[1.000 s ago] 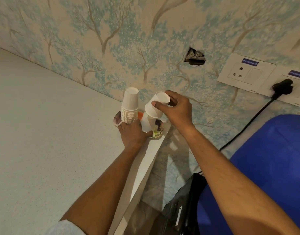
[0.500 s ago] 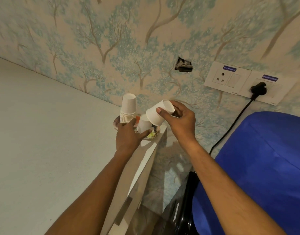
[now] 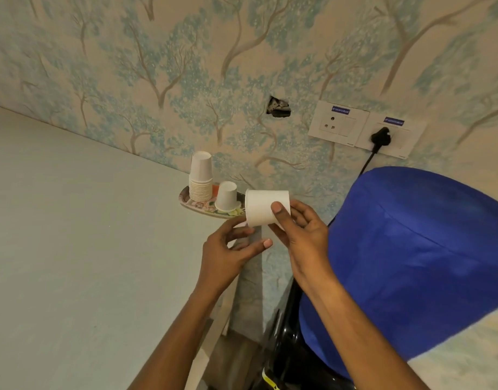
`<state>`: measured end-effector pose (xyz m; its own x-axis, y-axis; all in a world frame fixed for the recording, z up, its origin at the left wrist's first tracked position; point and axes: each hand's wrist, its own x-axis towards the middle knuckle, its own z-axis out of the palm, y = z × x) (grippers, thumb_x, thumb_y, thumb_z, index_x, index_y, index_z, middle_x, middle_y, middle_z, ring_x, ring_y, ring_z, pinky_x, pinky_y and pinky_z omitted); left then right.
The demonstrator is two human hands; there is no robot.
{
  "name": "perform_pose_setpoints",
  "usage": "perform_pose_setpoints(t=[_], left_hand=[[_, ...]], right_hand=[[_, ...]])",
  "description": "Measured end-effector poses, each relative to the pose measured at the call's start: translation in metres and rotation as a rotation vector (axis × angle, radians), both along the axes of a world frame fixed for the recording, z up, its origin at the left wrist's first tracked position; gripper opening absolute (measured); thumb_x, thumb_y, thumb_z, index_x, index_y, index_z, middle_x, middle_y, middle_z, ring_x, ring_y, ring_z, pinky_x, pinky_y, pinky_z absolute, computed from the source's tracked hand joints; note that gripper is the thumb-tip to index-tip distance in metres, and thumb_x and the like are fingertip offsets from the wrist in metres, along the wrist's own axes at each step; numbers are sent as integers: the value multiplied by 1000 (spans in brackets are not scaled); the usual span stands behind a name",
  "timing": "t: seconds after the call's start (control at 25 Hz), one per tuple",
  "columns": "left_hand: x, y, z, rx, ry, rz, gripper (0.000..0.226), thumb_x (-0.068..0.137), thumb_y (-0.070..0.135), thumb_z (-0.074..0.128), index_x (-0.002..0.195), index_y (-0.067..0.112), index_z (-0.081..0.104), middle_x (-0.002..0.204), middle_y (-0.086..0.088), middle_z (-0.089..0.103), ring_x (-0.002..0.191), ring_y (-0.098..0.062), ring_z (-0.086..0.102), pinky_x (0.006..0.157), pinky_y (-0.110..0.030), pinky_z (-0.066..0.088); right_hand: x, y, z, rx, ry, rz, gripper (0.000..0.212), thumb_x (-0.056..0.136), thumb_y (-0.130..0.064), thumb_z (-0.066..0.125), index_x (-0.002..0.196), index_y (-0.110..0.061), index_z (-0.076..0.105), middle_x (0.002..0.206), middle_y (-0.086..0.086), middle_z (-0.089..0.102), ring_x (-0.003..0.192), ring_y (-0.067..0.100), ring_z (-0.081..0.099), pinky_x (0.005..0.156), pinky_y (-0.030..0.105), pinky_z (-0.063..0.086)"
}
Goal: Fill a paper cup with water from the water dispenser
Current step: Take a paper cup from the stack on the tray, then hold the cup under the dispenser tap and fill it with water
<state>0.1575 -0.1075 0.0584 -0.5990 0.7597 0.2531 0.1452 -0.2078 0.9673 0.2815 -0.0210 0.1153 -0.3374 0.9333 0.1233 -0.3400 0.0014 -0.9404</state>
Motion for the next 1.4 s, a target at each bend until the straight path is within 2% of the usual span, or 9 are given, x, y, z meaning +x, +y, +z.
perform_pose_setpoints(t=[0.2, 0.4, 0.76, 0.84, 0.92, 1.0, 1.16, 1.28, 1.4], left_hand=[[46, -24, -14, 59, -167, -141, 72, 67, 36, 98, 131, 23, 68, 122, 2, 77, 121, -11, 69, 86, -17, 58], [82, -42, -28, 85, -241, -205, 62, 59, 39, 91, 117, 28, 72, 116, 6, 79, 116, -10, 72, 86, -20, 59], [122, -65, -59, 41, 16, -272, 76, 60, 51, 96, 127, 37, 65, 126, 13, 72, 125, -12, 66, 96, -19, 57], [128, -67, -63, 36, 86, -275, 70, 62, 47, 95, 126, 43, 65, 124, 17, 72, 123, -10, 67, 93, -15, 55], [130, -68, -68, 27, 147, -276, 68, 64, 43, 94, 125, 45, 64, 122, 19, 73, 120, -9, 68, 90, -13, 55], [131, -68, -75, 11, 176, -265, 67, 65, 39, 94, 124, 43, 64, 120, 21, 72, 118, -6, 68, 88, -11, 55], [136, -65, -96, -14, 220, -244, 67, 66, 29, 96, 126, 35, 66, 121, 20, 71, 118, -5, 67, 86, -9, 54], [145, -65, -109, -9, 212, -268, 67, 69, 30, 97, 128, 31, 66, 124, 18, 70, 121, -8, 66, 87, -13, 56], [156, -64, -118, 3, 230, -274, 67, 71, 30, 93, 128, 46, 61, 126, 21, 69, 120, -11, 68, 89, -19, 59]], right_hand=[[44, -39, -29, -318, 174, 141, 66, 71, -26, 88, 129, -5, 66, 123, 19, 75, 110, 29, 76, 76, 30, 64], [82, -71, -63, -550, 383, 227, 70, 72, -24, 94, 135, -9, 66, 120, 21, 75, 107, 32, 76, 71, 30, 65], [131, -118, -123, -786, 644, 157, 89, 67, -21, 99, 143, -6, 56, 140, 25, 65, 124, 39, 68, 80, 41, 66], [141, -121, -135, -757, 592, 161, 75, 72, -24, 95, 139, -8, 64, 141, 23, 65, 125, 38, 68, 87, 45, 65], [156, -119, -145, -651, 408, 113, 45, 86, -26, 82, 128, -13, 73, 140, 21, 66, 123, 34, 70, 90, 44, 64], [174, -115, -152, -492, 212, 20, 33, 93, -19, 69, 126, -19, 75, 140, 16, 67, 126, 30, 68, 93, 40, 63], [203, -111, -149, -60, -191, 34, 57, 87, -23, 78, 141, -30, 61, 146, -6, 65, 141, 16, 56, 113, 36, 51], [202, -118, -150, 9, -289, 77, 74, 81, -19, 86, 145, -30, 52, 145, -13, 63, 141, 9, 55, 108, 26, 52], [198, -124, -161, 2, -335, 4, 79, 77, -6, 90, 143, -29, 53, 141, -6, 65, 136, 14, 59, 101, 25, 56]])
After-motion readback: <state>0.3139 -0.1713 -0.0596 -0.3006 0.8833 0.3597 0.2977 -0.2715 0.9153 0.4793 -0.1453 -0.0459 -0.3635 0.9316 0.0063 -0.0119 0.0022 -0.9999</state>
